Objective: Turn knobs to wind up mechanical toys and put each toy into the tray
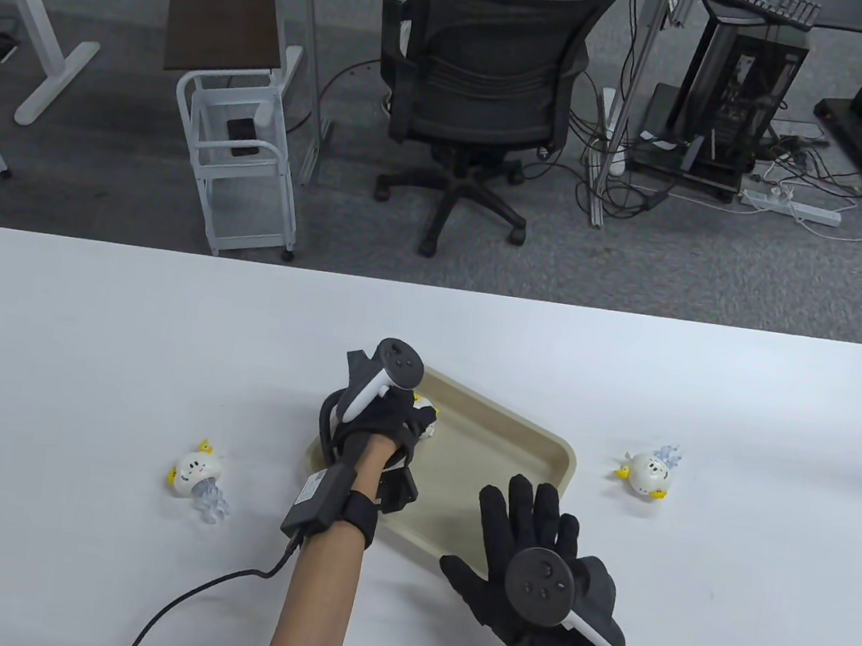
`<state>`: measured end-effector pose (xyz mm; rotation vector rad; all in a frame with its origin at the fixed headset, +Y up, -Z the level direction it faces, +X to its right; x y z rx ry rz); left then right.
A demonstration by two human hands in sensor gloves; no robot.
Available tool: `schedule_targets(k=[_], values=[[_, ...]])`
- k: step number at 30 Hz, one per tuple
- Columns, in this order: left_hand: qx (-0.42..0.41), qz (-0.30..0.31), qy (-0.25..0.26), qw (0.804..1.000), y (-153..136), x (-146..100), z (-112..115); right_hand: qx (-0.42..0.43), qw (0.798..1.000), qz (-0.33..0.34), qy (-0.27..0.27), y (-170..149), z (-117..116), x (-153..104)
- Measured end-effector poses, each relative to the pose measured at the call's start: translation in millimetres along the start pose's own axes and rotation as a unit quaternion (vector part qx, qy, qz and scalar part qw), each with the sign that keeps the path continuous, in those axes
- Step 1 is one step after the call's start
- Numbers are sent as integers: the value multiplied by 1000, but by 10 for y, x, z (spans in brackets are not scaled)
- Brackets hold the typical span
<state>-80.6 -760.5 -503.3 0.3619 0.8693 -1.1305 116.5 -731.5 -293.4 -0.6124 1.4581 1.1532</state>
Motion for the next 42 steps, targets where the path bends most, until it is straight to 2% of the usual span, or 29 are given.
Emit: schedule_targets(k=[12,16,20,22,26,28,32,34,38,42], values=[[-48,-32,36,998,-11,-132,37,12,1000,6,-19,25,36,-24],[-53,-13,33,998,31,-391,-52,10,1000,9,-23,27,44,-29],[-61,24,62,996,-18,-852,-361,6,1000,12,-19,37,32,-31],[-57,-4,94,994,-226,-1107,-577,1,1000,14,-17,42,23,-31],[-12,-136,144,980,-912,-1409,-844,-1,1000,14,-18,43,29,-38],[-3,-191,153,969,-1330,-1437,-836,-2,1000,14,-19,45,32,-41],[-5,-259,104,960,-2012,-1307,-579,-3,1000,15,-17,50,32,-48],[8,-271,86,959,-2197,-1228,-447,-5,1000,14,-19,51,34,-51],[28,-275,27,961,-2307,-1065,-234,-7,1000,13,-17,53,29,-48],[60,-281,49,956,-2237,-968,-172,-10,1000,14,-18,61,27,-53]])
Point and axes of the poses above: the tracker on the back of each hand, its own y axis roughly to the thumb side, its own x axis roughly from the wrist to the fingertips, z = x × y, the point moved 3 cm from there along x, roughly from the wrist to the fingertips, and after that the axes turned 15 degrees about -y, right-handed, at the moved point
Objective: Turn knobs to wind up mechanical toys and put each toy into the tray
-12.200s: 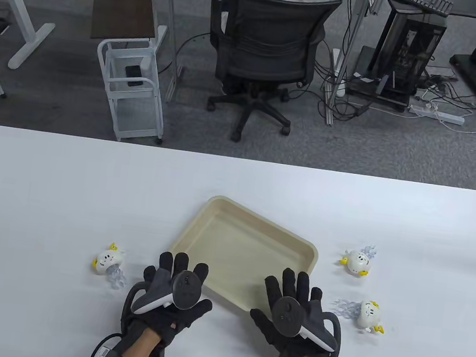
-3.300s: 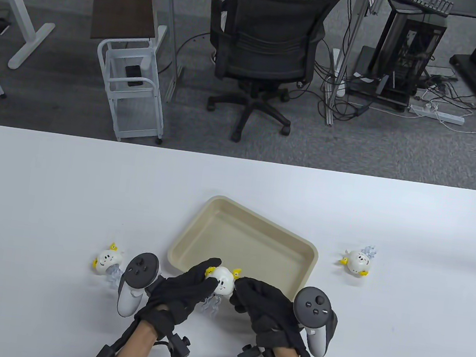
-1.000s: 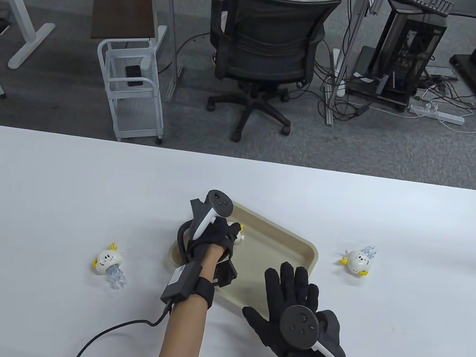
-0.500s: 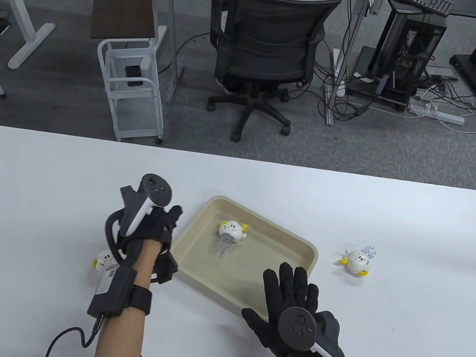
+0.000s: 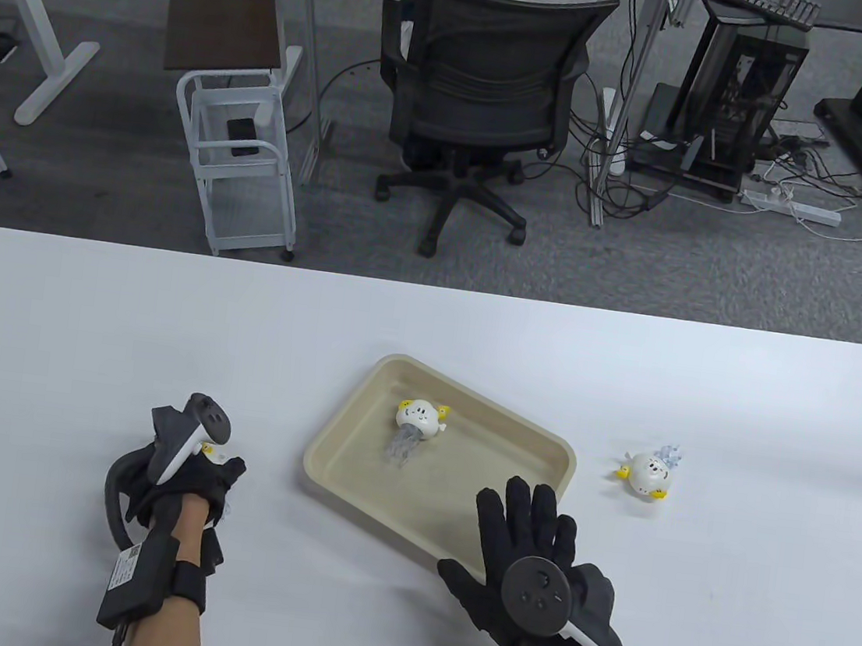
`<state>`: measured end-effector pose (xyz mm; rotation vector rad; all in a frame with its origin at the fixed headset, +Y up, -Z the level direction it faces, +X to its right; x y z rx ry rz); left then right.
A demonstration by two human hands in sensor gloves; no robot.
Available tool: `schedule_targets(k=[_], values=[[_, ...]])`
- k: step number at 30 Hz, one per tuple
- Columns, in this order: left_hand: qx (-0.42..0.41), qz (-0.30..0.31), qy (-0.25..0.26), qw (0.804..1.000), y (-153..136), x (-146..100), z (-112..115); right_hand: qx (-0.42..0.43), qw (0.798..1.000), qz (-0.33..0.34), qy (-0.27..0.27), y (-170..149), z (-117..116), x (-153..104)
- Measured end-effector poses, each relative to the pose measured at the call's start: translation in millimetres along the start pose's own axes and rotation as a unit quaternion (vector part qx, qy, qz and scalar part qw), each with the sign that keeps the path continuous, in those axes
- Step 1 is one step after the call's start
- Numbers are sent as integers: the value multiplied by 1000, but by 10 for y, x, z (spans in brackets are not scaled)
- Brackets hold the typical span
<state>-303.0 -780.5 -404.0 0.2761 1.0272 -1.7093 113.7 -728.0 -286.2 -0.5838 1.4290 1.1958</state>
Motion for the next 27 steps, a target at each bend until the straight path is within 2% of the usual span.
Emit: schedule_targets(k=[3,6,10,13,15,17,18,21,23,27], values=[[4,-8,46,999,85,-32,-18,-2,1000,0,-6,-2,11,-2],[-5,8,35,999,133,-84,-43,-4,1000,-2,-1,-9,-5,1],[-18,65,75,995,268,-410,-292,-1,1000,-4,0,-8,-9,2],[-44,156,109,981,454,-813,-446,13,1000,-11,-4,-20,-10,-1],[-53,245,128,960,669,-1138,-423,40,999,-18,-5,-43,-12,3],[-47,326,139,934,900,-1415,-305,70,997,-30,-4,-61,-14,5],[-28,370,139,918,1061,-1566,-203,84,996,-31,-5,-56,0,6],[25,451,144,880,1411,-1825,95,154,987,-43,-22,-60,56,-3],[52,521,172,835,1618,-1951,347,220,972,-69,-37,-111,68,-14],[110,549,208,802,1748,-2175,692,304,944,-131,-5,-270,-43,-12]])
Point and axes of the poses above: the tracker on the back of each hand, its own y axis roughly to the thumb side, its own x axis roughly from the wrist to the fingertips, z = x × y, the point moved 3 cm from there along x, roughly from the wrist to the fingertips, and after that the axes turned 15 degrees about -y, right-handed, at the moved point
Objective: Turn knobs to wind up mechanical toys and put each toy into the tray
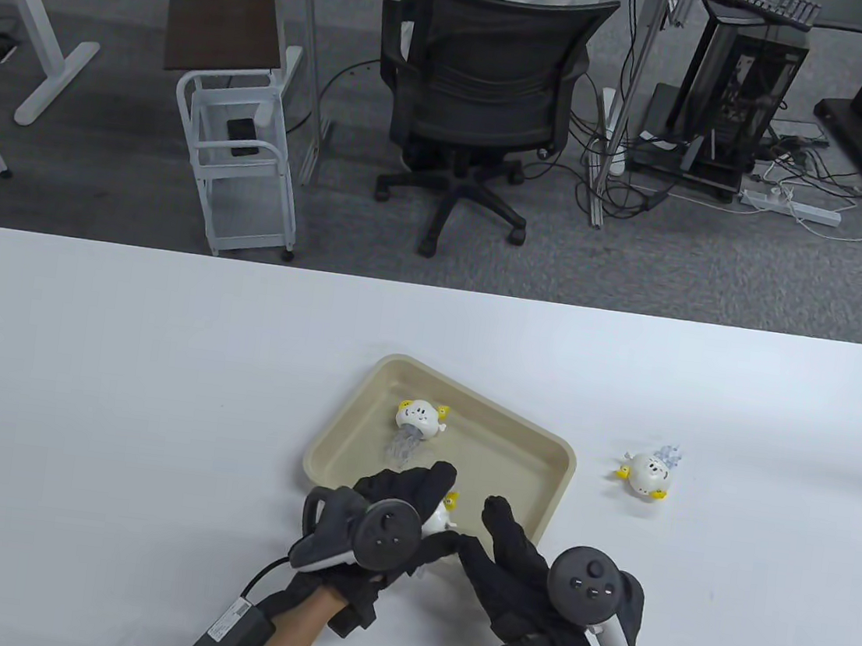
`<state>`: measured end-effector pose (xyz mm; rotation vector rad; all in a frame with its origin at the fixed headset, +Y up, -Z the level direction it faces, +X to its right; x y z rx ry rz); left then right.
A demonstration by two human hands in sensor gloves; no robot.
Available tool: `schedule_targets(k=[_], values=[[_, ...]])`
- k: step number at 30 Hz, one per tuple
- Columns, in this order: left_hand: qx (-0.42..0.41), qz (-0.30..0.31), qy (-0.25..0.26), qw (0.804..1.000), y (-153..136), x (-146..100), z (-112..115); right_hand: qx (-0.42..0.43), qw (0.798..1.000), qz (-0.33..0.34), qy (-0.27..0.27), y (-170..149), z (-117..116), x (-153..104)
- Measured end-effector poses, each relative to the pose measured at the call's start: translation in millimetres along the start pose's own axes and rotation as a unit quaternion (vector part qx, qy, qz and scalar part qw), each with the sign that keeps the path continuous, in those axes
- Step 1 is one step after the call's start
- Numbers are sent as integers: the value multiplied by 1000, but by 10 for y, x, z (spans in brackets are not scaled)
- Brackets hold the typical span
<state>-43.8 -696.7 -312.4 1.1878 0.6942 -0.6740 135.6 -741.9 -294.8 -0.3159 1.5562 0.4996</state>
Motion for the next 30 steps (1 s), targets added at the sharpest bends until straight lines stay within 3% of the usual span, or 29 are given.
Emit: schedule_targets(k=[6,10,13,15,17,19,20,21,24,27,30], values=[[16,18,0,1000,207,-75,40,113,992,-24,51,-7,-29,39],[-13,58,-7,998,258,-104,-48,76,997,14,-3,139,160,25],[-165,105,16,981,79,-117,-88,86,995,23,-39,149,299,18],[-234,54,31,970,-80,-102,-66,105,993,24,-45,146,309,11],[-255,47,0,966,-186,-64,-8,111,993,27,-36,154,287,8],[-337,76,-32,938,-221,-28,56,104,994,32,-32,149,266,15],[-393,94,-38,914,-245,-16,79,105,994,32,-28,143,259,13],[-415,94,-21,905,-272,-19,73,108,993,28,-34,142,267,10],[-426,64,-18,902,-356,-7,70,23,993,42,-111,224,339,-38],[-437,49,-21,898,-412,-7,118,-27,991,79,-106,294,319,-57],[-433,58,-14,899,-410,-10,117,0,993,47,-106,243,299,-45]])
Point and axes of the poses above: the tracker on the back of each hand, its own y axis roughly to the thumb side, its own x axis roughly from the wrist to the fingertips, z = x × y, the point moved 3 cm from there along x, roughly from the wrist to the fingertips, and after that the axes turned 15 degrees about -y, right-handed, at the moved point
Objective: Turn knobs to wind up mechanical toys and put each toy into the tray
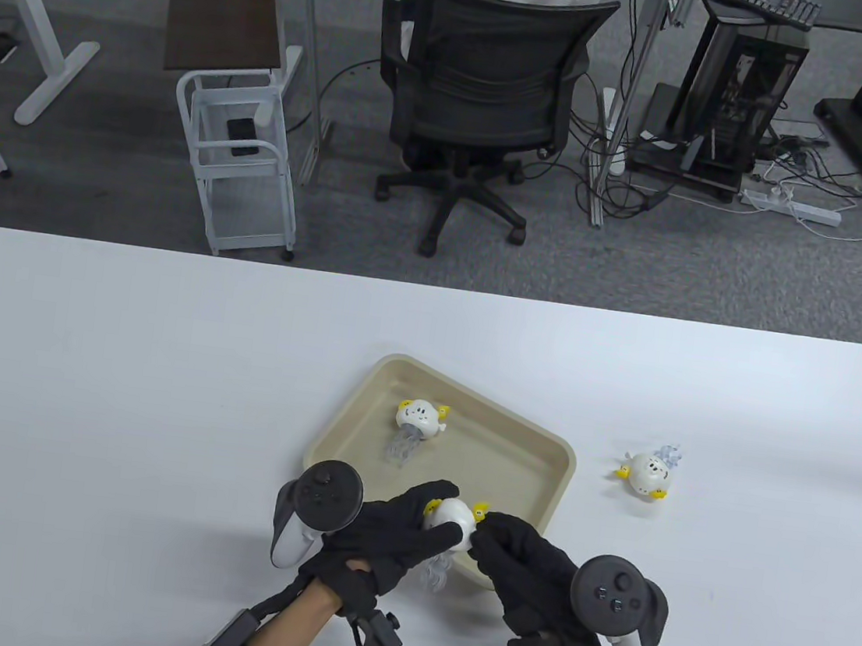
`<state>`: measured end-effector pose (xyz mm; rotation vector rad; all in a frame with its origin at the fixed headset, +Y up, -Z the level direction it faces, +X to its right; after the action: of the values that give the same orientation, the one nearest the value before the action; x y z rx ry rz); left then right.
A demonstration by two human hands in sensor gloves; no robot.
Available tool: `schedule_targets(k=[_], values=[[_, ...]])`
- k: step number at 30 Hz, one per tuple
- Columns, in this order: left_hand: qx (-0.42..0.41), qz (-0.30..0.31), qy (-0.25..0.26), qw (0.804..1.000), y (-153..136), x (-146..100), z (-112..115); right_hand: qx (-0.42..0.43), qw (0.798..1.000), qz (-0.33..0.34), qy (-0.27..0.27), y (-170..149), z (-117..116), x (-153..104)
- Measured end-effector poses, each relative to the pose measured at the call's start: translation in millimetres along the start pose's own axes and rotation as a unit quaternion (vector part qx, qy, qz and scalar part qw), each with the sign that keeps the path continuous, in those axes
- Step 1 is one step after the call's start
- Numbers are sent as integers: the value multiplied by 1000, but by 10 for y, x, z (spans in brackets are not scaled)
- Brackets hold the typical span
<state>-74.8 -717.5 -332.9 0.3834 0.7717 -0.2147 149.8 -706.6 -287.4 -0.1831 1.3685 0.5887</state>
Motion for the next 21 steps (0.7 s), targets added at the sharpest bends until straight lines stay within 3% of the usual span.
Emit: schedule_targets(k=[2,4,5,9,15,21], values=[[23,20,8,1000,40,2,27,68,994,-79,16,-150,-45,9],[46,40,0,998,73,20,65,151,975,-161,27,-277,-93,-17],[52,39,-4,998,82,21,76,152,973,-170,26,-298,-94,-18],[58,33,-5,998,60,22,62,131,980,-148,26,-274,-79,-9],[20,-11,16,1000,-83,-14,-23,60,995,-62,47,-163,-124,-4],[4,-25,6,1000,-163,-9,-38,-11,999,-5,33,-64,-127,-18]])
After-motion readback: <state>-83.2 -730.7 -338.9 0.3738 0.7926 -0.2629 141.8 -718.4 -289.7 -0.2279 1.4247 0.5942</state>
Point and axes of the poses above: the tracker on the back of each hand, its own y axis roughly to the thumb side, its own x axis roughly from the wrist to the fingertips, z = x × y, the point moved 3 cm from there along x, roughly from the wrist to the fingertips, and after that the axes turned 15 degrees about -y, right-handed, at the moved point
